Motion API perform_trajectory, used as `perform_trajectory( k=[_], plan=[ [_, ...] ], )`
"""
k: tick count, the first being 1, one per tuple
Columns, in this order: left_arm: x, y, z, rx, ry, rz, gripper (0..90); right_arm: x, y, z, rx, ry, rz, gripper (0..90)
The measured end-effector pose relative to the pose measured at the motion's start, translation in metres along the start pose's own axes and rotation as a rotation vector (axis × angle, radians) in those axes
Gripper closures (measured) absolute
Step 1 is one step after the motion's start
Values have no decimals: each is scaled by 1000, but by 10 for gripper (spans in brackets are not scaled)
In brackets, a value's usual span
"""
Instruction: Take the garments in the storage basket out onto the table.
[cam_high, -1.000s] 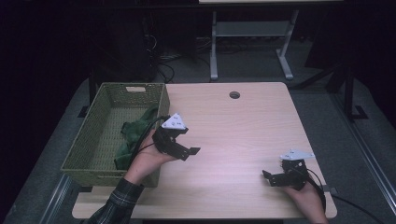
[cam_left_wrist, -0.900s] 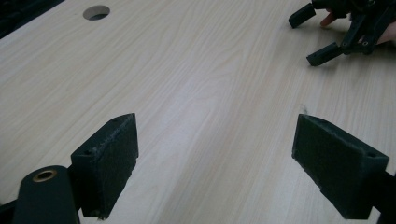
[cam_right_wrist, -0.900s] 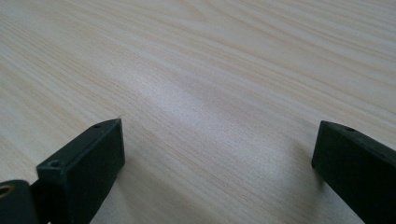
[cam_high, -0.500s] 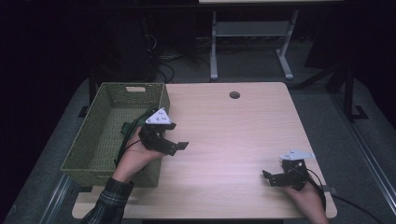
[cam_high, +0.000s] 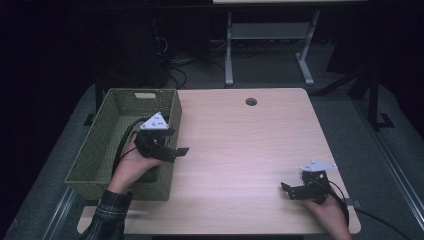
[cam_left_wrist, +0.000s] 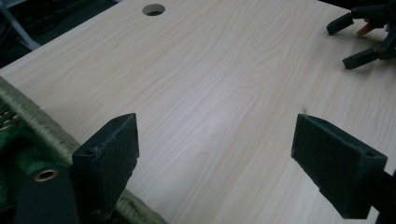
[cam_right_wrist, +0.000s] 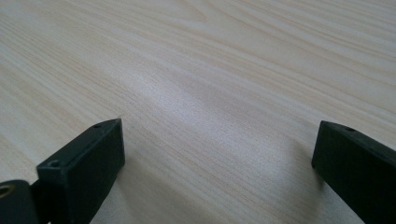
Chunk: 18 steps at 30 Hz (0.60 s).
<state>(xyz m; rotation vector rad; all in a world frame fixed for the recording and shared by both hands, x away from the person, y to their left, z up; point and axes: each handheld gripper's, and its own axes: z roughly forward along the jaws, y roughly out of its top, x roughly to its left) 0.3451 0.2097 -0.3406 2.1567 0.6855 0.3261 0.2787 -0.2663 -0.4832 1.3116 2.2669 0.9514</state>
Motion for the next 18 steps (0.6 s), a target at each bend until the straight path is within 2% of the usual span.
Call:
perform_trajectory(
  k=[5,7,18],
  plan=[
    [7,-3,-7,4,21,-6,148,0,0,0,0,0,0,21],
    [11,-6,-13,-5,34,-24,158,0,0,0,0,0,0,21],
    [28,-16,-26,16,94,-29,227,0,0,0,0,0,0,20]
  ],
)
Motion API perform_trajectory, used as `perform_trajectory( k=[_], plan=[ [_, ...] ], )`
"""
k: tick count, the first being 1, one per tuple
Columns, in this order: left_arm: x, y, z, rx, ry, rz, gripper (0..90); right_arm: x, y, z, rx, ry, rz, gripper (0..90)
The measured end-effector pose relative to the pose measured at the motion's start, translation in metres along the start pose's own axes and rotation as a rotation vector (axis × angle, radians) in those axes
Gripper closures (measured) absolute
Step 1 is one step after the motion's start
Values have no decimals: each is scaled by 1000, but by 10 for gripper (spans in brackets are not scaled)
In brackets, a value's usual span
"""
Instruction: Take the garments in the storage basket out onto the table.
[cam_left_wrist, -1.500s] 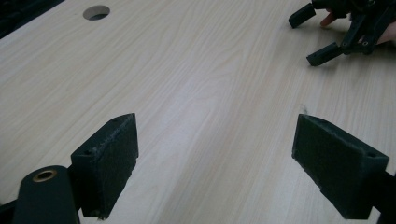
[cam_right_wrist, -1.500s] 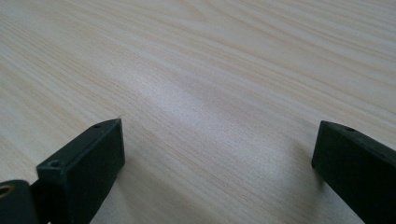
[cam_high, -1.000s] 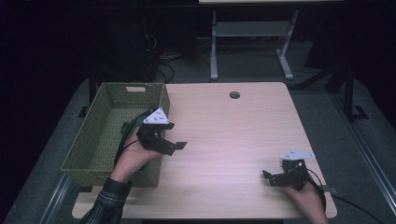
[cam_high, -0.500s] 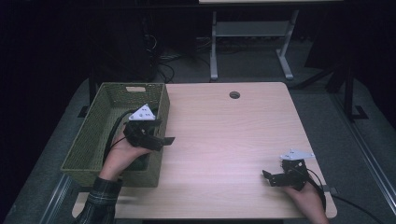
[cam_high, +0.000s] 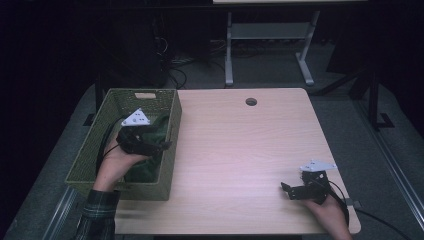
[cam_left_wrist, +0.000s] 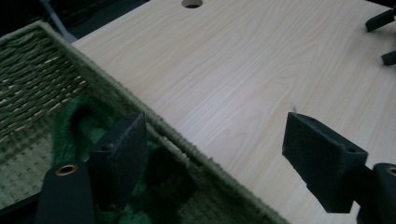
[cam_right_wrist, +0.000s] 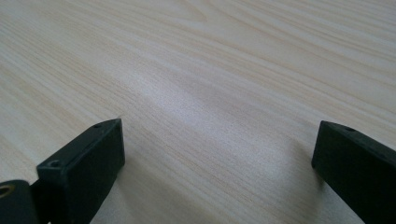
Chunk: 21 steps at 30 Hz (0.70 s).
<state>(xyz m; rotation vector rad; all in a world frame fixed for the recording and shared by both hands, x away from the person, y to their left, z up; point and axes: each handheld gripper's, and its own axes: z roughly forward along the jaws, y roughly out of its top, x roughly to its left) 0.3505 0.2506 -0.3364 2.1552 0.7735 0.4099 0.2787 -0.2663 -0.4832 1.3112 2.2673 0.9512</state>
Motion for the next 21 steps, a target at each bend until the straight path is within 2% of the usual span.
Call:
perform_trajectory(
  k=[3,10,13,21],
  plan=[
    [7,-4,0,18,24,-2,232,0,0,0,0,0,0,21],
    [18,-10,-5,16,41,-24,306,0,0,0,0,0,0,21],
    [28,-16,-7,32,68,-34,319,0,0,0,0,0,0,20],
    [42,-28,-5,60,82,-59,327,0,0,0,0,0,0,21]
  ],
)
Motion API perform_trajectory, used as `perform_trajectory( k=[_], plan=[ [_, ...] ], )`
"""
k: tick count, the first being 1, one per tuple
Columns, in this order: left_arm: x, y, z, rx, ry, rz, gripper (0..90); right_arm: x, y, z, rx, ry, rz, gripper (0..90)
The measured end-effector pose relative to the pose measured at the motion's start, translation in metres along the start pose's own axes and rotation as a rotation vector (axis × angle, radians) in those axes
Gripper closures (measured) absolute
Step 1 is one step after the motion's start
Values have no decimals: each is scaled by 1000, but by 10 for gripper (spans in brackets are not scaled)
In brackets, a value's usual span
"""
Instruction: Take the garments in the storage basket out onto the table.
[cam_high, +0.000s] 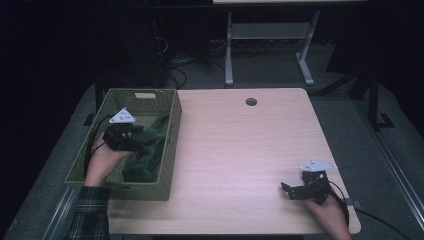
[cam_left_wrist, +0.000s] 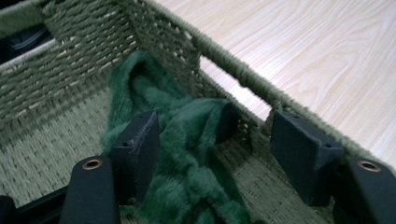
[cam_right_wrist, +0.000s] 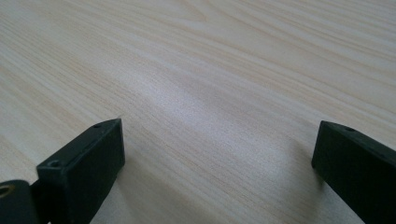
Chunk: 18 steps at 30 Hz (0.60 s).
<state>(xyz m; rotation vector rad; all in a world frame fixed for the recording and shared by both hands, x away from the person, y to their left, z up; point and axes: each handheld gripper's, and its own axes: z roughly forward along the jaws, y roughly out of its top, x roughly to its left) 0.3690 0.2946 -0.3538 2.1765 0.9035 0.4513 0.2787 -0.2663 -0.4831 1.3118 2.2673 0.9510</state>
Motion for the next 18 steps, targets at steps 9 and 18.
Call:
perform_trajectory(
  k=[9,18],
  plan=[
    [13,-11,8,40,23,-14,319,0,0,0,0,0,-1,20],
    [23,-20,20,86,14,-22,271,0,0,0,0,0,0,21]
  ],
)
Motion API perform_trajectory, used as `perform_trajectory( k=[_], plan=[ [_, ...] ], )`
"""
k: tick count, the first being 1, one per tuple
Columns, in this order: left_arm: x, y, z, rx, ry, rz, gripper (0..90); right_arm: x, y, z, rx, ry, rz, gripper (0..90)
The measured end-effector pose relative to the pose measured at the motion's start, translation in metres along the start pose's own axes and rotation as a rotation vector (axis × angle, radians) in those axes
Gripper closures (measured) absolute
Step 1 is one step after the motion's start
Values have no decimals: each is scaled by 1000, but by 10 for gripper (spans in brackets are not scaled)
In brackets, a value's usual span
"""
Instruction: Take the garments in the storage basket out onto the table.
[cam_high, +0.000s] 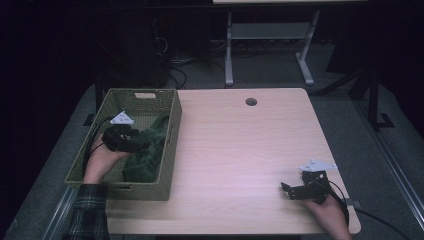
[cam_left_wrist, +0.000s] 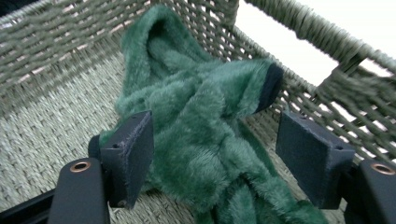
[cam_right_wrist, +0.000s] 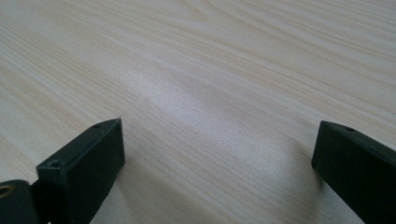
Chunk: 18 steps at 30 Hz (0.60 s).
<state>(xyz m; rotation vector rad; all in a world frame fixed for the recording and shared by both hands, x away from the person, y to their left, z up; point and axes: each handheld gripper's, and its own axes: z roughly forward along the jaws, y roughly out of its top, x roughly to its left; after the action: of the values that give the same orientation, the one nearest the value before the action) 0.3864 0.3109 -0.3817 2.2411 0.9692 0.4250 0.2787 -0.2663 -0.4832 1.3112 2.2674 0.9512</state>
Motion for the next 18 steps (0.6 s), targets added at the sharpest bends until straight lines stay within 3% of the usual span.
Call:
perform_trajectory(
  k=[4,9,18],
  plan=[
    [0,-3,7,25,-6,-16,253,0,0,0,0,0,0,21],
    [-1,-4,15,66,2,0,222,0,0,0,0,0,0,21],
    [-1,-7,29,155,-14,-30,237,0,0,0,0,0,0,21]
  ],
)
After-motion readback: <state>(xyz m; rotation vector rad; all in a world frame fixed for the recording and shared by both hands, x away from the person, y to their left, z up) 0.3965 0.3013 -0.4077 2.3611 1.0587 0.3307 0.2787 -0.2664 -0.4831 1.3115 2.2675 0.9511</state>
